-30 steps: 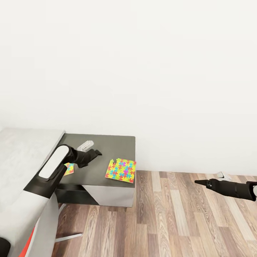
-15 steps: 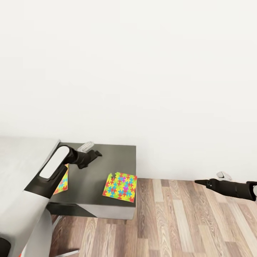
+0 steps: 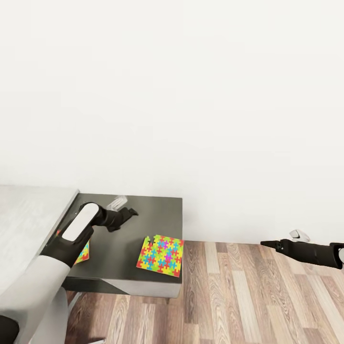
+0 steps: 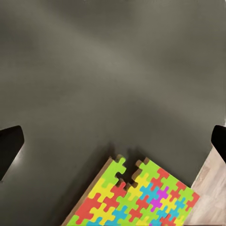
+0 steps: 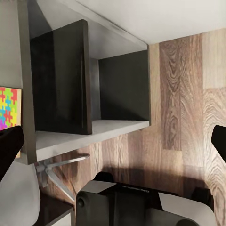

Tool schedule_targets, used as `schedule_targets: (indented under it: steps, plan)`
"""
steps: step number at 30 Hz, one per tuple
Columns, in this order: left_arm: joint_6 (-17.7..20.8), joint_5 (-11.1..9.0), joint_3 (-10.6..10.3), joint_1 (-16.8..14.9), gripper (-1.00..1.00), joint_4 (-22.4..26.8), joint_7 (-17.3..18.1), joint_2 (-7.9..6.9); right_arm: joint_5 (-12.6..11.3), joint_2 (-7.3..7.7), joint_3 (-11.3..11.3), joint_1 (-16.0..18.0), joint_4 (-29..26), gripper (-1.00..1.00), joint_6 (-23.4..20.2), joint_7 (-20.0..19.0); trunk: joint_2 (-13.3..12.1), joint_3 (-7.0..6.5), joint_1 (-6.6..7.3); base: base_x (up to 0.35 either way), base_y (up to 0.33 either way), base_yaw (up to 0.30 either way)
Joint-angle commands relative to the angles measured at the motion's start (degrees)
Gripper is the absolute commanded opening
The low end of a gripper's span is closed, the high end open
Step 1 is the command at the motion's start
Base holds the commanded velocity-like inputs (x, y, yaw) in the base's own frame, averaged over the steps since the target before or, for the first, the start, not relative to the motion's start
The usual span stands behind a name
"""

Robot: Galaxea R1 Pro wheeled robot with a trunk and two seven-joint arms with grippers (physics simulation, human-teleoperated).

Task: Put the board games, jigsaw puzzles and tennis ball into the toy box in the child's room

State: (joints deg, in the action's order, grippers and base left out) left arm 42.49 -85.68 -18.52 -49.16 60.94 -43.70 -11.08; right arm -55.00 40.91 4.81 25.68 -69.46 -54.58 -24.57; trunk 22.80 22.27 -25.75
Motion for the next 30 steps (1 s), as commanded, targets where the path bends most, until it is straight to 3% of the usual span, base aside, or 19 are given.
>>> schedule_targets:
  steps: [1,2,5,11,19,26,30]
  plan:
    - [-0.12,0.62,-0.13,-0.06,1.00,-1.22,1.34,0.24,0.33,0.05,0.08,0.07,0.00,1.00,-0.09,-0.39,0.11,0.10,-0.03,0.011,0.000,0.000]
    - [-0.12,0.62,-0.13,-0.06,1.00,-1.22,1.34,0.24,0.33,0.05,0.08,0.07,0.00,1.00,-0.09,-0.39,0.11,0.10,-0.03,0.011,0.000,0.000]
    - [-0.14,3.47,-0.12,-0.01,1.00,-4.87,6.54,1.01,0.33,0.05,0.10,0.07,-0.06,1.00,-0.04,-0.39,0.11,0.10,-0.03,0.007,0.000,0.000]
    - [-0.23,5.73,-0.11,0.02,1.00,-9.02,12.56,2.04,0.33,0.05,0.10,0.07,-0.18,1.00,-0.01,-0.39,0.11,0.10,-0.03,0.004,0.000,0.000]
    - [-1.31,6.94,-0.13,0.00,1.00,-13.70,16.15,3.55,0.33,0.11,0.08,0.07,-0.35,1.00,-0.07,-0.44,0.11,0.10,-0.03,0.001,0.000,0.000]
    - [-2.38,7.38,-0.17,0.02,1.00,-17.08,19.78,3.88,0.33,0.13,0.05,0.07,-0.39,1.00,-0.08,-0.47,0.11,0.10,-0.03,0.000,0.000,0.000]
    - [-3.56,10.46,-0.17,0.19,1.00,-20.41,23.82,4.03,0.33,0.13,0.03,0.07,-0.40,1.00,-0.09,-0.48,0.11,0.10,-0.03,0.000,0.000,0.000]
